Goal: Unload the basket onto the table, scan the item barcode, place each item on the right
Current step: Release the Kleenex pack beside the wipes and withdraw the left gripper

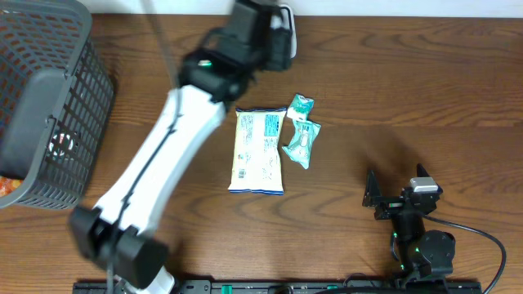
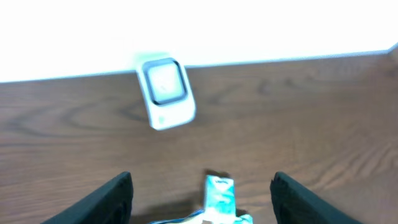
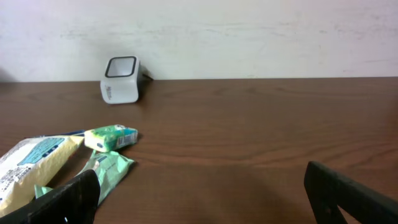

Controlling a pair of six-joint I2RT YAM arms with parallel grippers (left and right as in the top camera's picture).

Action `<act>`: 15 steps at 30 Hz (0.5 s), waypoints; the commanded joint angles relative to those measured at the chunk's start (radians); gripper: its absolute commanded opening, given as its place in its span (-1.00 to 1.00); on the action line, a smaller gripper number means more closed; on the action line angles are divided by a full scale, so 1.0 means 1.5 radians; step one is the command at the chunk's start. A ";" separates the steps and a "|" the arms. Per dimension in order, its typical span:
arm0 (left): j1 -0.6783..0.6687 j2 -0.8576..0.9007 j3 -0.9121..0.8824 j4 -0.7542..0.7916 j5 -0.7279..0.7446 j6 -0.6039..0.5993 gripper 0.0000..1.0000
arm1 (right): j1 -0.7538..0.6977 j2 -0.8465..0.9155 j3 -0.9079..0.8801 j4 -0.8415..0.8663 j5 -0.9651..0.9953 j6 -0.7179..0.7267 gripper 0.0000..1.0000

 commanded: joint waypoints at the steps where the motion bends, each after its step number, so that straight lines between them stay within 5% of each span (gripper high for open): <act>1: 0.042 -0.041 0.010 -0.034 -0.011 0.070 0.43 | 0.005 -0.004 -0.003 -0.001 -0.001 -0.005 0.99; 4: 0.085 -0.069 0.010 -0.085 -0.036 0.114 0.49 | 0.005 -0.004 -0.003 -0.001 -0.001 -0.005 0.99; 11: 0.192 -0.089 0.010 -0.193 -0.295 0.136 0.72 | 0.005 -0.004 -0.003 -0.001 -0.001 -0.005 0.99; 15: 0.247 -0.091 0.010 -0.203 -0.317 0.136 0.73 | 0.005 -0.004 -0.003 -0.001 -0.001 -0.005 0.99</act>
